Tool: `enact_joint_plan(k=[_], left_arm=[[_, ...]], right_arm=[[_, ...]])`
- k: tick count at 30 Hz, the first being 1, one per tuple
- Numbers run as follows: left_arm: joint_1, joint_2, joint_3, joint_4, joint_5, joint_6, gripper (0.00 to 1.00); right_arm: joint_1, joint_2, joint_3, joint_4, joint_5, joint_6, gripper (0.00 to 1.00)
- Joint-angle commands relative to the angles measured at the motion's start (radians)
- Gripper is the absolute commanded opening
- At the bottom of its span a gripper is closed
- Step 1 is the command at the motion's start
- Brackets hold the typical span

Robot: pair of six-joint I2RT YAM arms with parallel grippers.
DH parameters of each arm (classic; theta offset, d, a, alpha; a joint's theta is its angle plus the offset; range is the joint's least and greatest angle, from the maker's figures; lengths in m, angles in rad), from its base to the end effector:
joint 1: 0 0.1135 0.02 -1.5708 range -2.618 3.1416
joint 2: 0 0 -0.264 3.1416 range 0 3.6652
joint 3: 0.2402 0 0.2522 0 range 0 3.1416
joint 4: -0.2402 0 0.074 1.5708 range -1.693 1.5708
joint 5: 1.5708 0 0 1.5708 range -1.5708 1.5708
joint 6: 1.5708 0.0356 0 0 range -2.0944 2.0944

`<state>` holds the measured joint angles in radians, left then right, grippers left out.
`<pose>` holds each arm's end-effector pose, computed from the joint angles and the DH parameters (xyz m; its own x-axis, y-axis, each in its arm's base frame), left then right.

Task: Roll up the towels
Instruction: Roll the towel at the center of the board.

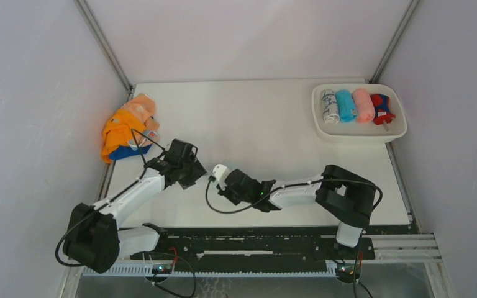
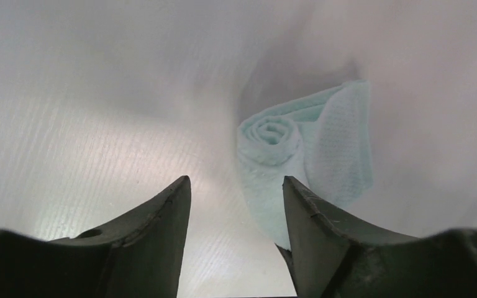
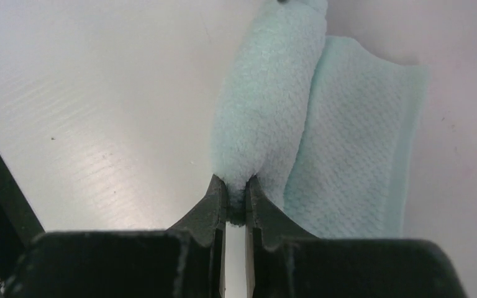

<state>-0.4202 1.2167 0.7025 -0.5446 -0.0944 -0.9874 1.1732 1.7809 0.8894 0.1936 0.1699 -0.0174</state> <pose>0.2067 -0.0887 0.1975 -0.7422 -0.5784 -0.3385 -0.4638 0.8079 -0.3636 0.1446 0.3289 0.1487 -0.2339 -0.6011 -0.7642 -0.8627 0.4907 -0.1220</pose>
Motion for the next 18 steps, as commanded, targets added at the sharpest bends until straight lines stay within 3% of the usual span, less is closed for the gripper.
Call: enact_joint_plan(k=[1,8,18], left_arm=[[0.022,-0.100,-0.049,0.061,0.016,-0.076,0.64],[0.022,-0.122,-0.129,0.205,0.146,-0.124,0.75],[0.003,-0.001,-0.164,0.399,0.226,-0.155,0.76]], right_arm=[[-0.118,-0.013,-0.095,0.021,-0.304,0.177,0.00],[-0.294,0.054,-0.194,0.216,-0.589,0.368,0.00],[-0.451,0.193,-0.234,0.341,-0.742,0.559,0.01]])
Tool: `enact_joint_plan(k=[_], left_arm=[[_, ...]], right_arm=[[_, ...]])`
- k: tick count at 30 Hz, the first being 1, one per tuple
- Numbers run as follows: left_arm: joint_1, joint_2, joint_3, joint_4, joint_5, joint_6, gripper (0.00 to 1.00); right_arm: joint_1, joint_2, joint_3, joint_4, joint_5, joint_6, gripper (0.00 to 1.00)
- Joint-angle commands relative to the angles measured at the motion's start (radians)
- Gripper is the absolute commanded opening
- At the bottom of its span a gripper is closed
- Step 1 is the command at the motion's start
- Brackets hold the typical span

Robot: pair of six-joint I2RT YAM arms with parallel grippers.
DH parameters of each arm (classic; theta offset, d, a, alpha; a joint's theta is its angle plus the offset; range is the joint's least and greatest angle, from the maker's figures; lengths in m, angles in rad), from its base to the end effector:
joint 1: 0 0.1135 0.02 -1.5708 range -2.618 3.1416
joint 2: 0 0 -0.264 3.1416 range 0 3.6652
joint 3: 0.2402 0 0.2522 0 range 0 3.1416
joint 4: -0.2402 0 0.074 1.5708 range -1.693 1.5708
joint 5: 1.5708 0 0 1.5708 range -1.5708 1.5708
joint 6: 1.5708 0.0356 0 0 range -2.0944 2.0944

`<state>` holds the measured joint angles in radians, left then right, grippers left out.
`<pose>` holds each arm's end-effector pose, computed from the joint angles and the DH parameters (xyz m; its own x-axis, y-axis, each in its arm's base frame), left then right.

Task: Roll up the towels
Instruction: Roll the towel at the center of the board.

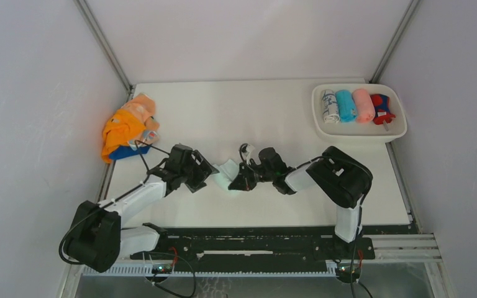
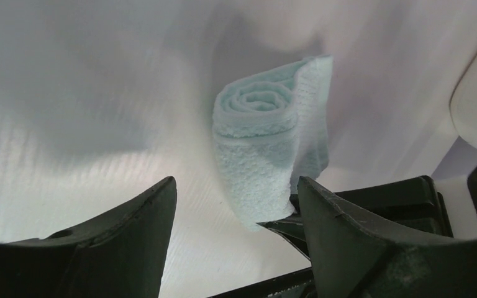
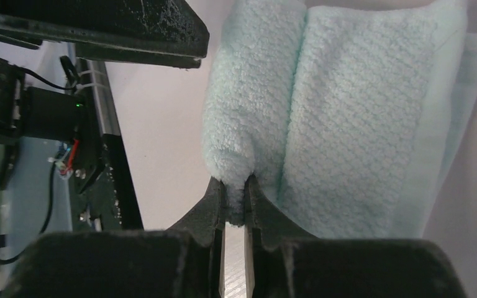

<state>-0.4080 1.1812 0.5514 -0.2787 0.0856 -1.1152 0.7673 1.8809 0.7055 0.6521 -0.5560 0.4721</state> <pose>0.2011 -0.0902 0.1756 -0.7168 -0.6649 -0.2100 -0.4548 0.6742 -0.5819 0.2321 0.2499 0.1099 -0.7381 -0.1753 -0.6515 -0.6546 0.4196 0.6288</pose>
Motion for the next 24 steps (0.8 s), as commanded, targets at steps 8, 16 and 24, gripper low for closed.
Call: enact_joint_plan(k=[8,16,24], left_arm=[[-0.008,0.107,-0.027,0.250,0.047,-0.083,0.73],[-0.008,0.165,-0.039,0.314,0.050,-0.108,0.69],[-0.022,0.282,-0.008,0.355,0.074,-0.093,0.55]], right_arm=[[-0.143,0.189,-0.050,-0.101,-0.056,0.159,0.00],[-0.174,0.229,-0.042,-0.116,-0.075,0.183,0.00],[-0.173,0.206,-0.036,-0.109,-0.104,0.168,0.01]])
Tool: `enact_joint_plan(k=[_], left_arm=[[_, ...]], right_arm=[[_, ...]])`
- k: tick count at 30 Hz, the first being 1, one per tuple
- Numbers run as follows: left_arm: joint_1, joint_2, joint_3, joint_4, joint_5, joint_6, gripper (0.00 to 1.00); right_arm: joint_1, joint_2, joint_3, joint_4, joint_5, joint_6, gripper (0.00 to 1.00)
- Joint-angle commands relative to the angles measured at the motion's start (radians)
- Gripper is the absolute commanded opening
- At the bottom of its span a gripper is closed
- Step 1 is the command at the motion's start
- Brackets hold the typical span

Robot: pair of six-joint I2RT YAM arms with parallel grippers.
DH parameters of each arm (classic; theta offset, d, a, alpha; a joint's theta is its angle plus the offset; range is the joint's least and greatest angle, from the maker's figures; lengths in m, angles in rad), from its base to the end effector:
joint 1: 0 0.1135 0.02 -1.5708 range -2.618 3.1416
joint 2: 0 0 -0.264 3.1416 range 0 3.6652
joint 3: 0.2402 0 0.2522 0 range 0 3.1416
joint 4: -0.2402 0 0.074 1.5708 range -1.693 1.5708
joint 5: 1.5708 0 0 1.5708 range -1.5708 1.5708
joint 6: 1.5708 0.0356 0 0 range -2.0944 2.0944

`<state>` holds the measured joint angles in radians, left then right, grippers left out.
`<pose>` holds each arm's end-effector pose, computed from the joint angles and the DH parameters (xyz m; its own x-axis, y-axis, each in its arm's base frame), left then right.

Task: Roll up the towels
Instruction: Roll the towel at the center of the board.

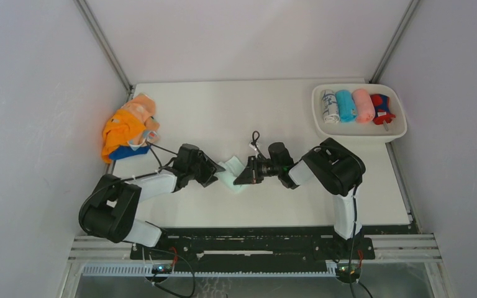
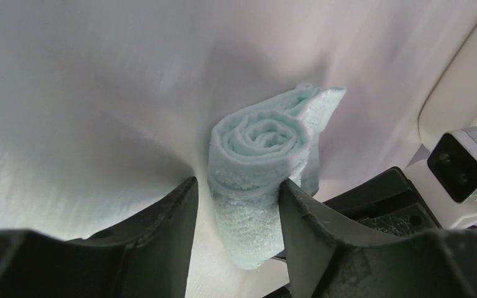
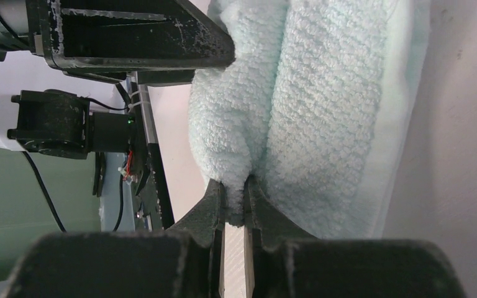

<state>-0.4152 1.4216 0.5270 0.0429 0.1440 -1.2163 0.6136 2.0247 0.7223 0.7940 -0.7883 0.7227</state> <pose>0.2293 -0.1067 0.1389 -0.6945 -0.7081 -0.1274 -0.4771 0.5857 -0.6552 0.2676 0.2194 0.0822 -0.9020 -0.0649 -0.4268 -0.4211 0.3502 0.8367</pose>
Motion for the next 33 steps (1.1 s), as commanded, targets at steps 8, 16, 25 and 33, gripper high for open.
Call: enact_joint_plan(k=[8,16,25,33], left_arm=[[-0.052,0.097,0.044,0.021,-0.015,0.038,0.38],[-0.062,0.068,0.098,-0.150,-0.130,0.102,0.33],[-0.128,-0.102,0.157,-0.477,-0.346,0.144,0.33],[-0.126,-0.106,0.169,-0.510,-0.355,0.163,0.35]], right_arm=[[-0.014,-0.093,0.033,-0.431,0.139,-0.183,0.16],[-0.028,-0.287,0.163,-0.705,0.219,-0.261,0.35],[0.113,-0.391,0.263,-0.903,0.432,-0.355,0.53],[0.360,-0.420,0.273,-0.900,0.802,-0.531,0.71]])
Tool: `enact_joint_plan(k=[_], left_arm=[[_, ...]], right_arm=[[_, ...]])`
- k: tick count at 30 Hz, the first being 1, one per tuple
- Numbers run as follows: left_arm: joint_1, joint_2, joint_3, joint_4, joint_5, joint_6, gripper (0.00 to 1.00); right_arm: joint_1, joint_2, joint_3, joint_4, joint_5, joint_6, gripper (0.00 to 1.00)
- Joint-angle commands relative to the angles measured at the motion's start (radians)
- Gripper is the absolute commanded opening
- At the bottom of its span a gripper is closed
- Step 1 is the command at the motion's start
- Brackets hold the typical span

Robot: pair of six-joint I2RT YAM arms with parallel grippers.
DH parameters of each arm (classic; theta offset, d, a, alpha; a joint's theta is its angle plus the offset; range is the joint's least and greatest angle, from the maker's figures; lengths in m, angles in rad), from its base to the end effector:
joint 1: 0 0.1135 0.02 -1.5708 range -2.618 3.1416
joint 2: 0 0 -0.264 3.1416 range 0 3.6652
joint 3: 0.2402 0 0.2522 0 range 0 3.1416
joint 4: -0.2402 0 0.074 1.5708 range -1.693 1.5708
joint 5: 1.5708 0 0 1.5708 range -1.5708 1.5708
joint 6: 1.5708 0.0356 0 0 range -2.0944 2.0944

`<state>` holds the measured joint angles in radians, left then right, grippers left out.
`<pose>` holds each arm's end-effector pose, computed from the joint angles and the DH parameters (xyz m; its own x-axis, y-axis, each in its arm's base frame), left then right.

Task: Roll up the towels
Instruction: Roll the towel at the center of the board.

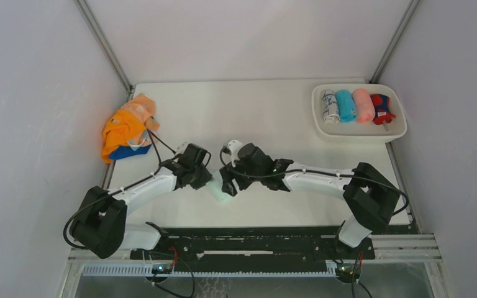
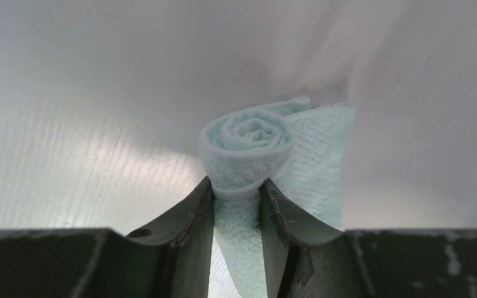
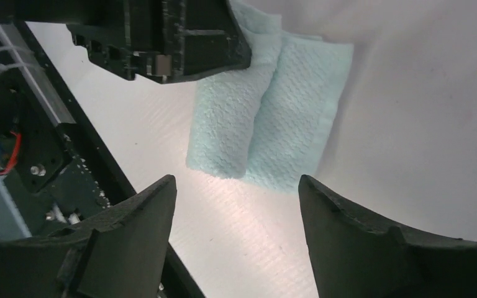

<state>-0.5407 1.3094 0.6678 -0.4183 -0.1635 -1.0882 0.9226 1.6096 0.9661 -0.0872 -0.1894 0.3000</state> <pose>0.2064 -0.1172 0.1748 -0.7365 -0.5772 -0.3527 -0.4584 0.8093 -0.3672 0.2020 0.2778 0.2056 -0.6413 -0.3661 -0.6743 -0.7097 0.6169 0.3401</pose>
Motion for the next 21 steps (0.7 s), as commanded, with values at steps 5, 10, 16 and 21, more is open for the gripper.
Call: enact_joint_plan(k=[5,10,16,21], left_arm=[[0.000,0.029,0.052,-0.054,-0.038,0.044,0.35],[-0.002,0.003,0.041,-0.049,-0.043,0.032,0.35],[-0.001,-0.001,0.036,-0.044,-0.038,0.028,0.35],[0.000,-0.002,0.024,-0.032,-0.035,0.018,0.35]], right_arm=[[0.239,0.030,0.054,0.028,0.441,-0.196,0.72],[0.327,0.134,0.160,-0.010,0.574,-0.272,0.71],[0.371,0.245,0.261,-0.048,0.652,-0.292,0.69],[0.390,0.303,0.294,-0.076,0.691,-0.293,0.67]])
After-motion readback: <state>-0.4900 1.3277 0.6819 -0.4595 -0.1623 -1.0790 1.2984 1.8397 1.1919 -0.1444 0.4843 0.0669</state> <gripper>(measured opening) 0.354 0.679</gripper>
